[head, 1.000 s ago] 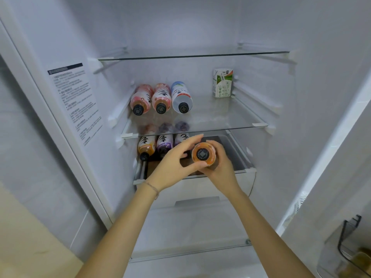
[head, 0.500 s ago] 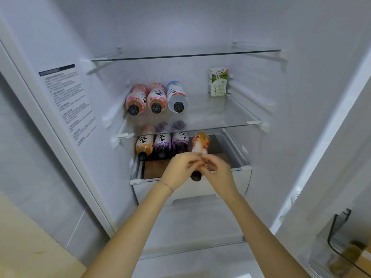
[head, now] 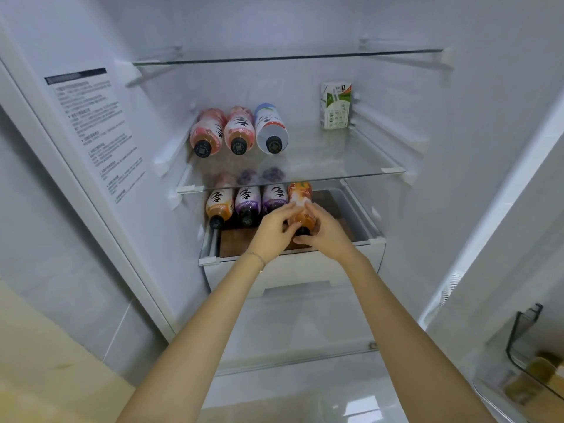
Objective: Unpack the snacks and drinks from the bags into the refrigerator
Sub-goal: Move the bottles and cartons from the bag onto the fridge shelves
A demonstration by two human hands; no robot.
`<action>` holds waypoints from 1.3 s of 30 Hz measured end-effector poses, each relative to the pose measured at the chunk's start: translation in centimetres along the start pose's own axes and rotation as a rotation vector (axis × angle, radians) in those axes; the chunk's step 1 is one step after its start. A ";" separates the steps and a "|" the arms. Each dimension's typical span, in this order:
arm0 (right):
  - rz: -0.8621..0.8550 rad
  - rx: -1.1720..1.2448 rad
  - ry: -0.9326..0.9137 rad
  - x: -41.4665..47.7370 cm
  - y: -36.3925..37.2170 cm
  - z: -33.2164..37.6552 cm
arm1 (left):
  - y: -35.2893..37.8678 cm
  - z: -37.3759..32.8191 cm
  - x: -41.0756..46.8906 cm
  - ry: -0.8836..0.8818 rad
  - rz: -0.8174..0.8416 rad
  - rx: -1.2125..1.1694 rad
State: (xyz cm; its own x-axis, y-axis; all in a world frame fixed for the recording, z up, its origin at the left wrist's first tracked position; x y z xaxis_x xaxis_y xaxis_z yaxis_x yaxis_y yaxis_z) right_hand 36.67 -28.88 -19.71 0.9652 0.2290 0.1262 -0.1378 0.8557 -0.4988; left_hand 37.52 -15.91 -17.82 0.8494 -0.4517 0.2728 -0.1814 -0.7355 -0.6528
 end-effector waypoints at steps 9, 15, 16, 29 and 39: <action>0.037 0.057 0.092 4.7 -1.6 -2.1 | -4.1 1.8 0.4 0.031 -0.108 0.461; 0.043 0.035 0.118 7.2 -2.2 -2.9 | -4.8 3.1 0.4 -0.036 -0.134 0.551; 0.046 0.034 0.121 7.4 -2.2 -3.1 | -5.0 3.1 0.3 -0.041 -0.147 0.553; -0.222 -0.384 0.075 1.4 -1.2 2.5 | -6.2 2.4 -1.9 -0.098 -0.169 0.602; -0.385 -0.636 0.038 -14.6 -3.3 11.3 | -2.4 -6.3 -6.6 0.060 -0.109 0.470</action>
State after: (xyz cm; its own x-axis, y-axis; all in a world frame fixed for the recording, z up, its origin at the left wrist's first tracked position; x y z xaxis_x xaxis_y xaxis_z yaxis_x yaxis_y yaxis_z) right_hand 20.49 -29.81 -10.22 0.9278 -0.0585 0.3684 0.3558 0.4354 -0.8269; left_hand 29.20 -14.34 -13.56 0.8186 -0.4229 0.3887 0.1622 -0.4789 -0.8627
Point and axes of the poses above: each hand's wrist, its own x-axis towards the middle knuckle, its own y-axis out of the palm, z = x × y, the point moved 6 cm from there along x, towards the middle knuckle, and after that the axes turned 7 degrees about z, right-handed, at the moved point
